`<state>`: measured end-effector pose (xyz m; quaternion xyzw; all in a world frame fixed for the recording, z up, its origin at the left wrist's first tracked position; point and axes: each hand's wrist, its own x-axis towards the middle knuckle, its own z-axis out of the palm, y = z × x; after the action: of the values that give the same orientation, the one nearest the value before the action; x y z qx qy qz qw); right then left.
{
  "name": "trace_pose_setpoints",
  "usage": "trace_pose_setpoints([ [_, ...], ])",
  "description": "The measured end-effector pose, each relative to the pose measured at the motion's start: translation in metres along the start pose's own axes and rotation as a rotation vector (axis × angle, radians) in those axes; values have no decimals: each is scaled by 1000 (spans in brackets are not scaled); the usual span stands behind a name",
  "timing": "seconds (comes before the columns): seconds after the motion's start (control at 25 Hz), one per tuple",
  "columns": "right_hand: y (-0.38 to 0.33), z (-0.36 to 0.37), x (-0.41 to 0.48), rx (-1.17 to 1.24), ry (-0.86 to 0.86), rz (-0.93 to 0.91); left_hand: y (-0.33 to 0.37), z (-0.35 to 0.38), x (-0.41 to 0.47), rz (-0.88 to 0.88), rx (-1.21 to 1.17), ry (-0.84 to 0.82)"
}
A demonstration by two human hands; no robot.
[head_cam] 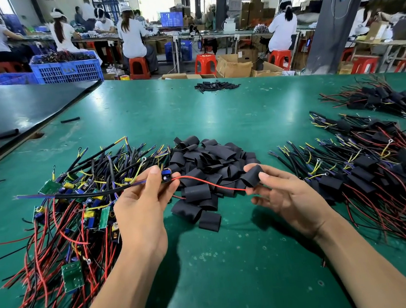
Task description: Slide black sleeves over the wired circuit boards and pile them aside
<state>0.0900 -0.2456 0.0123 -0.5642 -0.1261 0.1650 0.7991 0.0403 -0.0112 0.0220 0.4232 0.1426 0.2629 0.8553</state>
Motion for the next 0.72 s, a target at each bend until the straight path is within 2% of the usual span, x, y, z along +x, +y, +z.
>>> trace_pose_setpoints([
  [0.52, 3, -3, 0, 13, -89, 42, 0, 2, 1, 3, -29, 28],
  [0.72, 12, 9, 5, -52, 3, -54, -1, 5, -4, -3, -29, -3],
])
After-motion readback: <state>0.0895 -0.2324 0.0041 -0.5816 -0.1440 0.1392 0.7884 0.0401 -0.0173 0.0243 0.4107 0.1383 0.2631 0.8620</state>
